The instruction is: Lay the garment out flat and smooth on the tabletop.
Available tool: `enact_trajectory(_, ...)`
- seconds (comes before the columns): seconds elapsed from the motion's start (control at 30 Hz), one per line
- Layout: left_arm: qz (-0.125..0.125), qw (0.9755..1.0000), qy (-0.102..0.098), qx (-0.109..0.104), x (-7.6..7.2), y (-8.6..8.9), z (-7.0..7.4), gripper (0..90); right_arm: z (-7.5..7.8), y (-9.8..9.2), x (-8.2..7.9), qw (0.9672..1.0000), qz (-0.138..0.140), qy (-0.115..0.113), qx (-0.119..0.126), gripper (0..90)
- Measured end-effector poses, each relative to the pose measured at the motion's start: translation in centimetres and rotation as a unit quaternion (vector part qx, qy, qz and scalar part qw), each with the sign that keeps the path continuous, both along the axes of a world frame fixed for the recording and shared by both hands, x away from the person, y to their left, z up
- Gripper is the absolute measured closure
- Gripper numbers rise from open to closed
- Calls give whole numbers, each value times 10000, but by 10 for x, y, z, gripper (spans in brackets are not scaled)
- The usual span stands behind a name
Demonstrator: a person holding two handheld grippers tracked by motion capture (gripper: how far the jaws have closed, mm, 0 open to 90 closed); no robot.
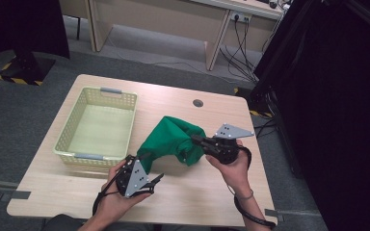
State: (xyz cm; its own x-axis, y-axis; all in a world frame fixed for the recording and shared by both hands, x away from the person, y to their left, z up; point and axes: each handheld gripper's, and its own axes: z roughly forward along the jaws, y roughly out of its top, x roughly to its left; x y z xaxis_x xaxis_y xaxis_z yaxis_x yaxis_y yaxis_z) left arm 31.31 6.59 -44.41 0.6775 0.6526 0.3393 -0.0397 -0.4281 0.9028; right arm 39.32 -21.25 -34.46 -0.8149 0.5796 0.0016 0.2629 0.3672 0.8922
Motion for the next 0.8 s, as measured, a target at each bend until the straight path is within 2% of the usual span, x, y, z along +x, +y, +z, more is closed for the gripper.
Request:
enact_trajectory(0.2, 240, 9997, -11, 66, 7, -9, 4, 242, 7, -7, -4, 9999, 1, -23, 145, 887)
enact_trajectory(0.4, 508, 9983, 243, 160, 16, -19, 4, 278, 9, -11, -8, 9997, 44, -37, 219, 887)
enact_trajectory(0.5, 565, 9977, 335, 161, 20, -21, 4, 320, 11, -13, -11, 9996, 67, -53, 260, 888)
enact_trajectory(0.6, 569, 9973, 422, 173, 24, -25, 5, 377, 13, -15, -13, 9994, 94, -55, 334, 888)
enact_trajectory(0.8, 465, 9966, 632, 232, 30, -31, 5, 585, 18, -16, -16, 9989, 175, -84, 435, 888)
